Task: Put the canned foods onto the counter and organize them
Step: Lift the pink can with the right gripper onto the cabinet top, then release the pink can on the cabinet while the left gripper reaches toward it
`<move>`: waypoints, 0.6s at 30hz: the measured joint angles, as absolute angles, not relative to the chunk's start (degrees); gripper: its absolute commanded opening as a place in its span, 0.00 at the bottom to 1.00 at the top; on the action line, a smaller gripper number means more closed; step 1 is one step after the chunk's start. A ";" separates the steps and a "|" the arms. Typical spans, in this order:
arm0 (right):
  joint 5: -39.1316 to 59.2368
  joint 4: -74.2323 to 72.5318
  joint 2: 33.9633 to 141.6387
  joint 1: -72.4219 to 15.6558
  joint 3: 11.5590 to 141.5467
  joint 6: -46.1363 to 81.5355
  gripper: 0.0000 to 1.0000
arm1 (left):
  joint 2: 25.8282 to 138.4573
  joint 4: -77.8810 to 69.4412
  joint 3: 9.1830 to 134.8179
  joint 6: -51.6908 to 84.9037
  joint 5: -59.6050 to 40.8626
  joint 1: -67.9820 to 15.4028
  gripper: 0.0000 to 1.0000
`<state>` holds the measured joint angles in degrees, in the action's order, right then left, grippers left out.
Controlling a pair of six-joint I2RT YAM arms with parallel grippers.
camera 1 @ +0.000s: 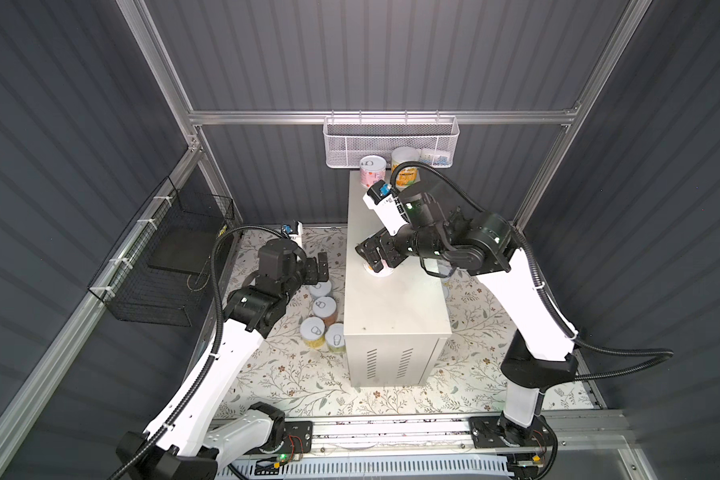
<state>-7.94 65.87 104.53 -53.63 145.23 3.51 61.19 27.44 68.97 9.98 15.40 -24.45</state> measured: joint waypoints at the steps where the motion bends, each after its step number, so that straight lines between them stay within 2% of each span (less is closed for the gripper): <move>1: -8.32 63.18 101.82 -53.63 141.88 3.60 0.99 | 60.03 27.44 69.21 9.43 15.35 -24.43 0.99; 8: -14.20 47.88 85.54 -53.54 125.25 3.70 0.99 | 55.37 30.09 74.74 4.78 5.76 -24.43 0.95; 18: -19.88 39.09 76.69 -52.77 112.77 4.54 0.99 | 53.67 39.42 78.72 -2.81 -16.99 -24.43 0.95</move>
<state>-19.88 39.09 76.69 -52.77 112.77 4.54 53.67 39.42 78.72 -2.81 -16.99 -24.43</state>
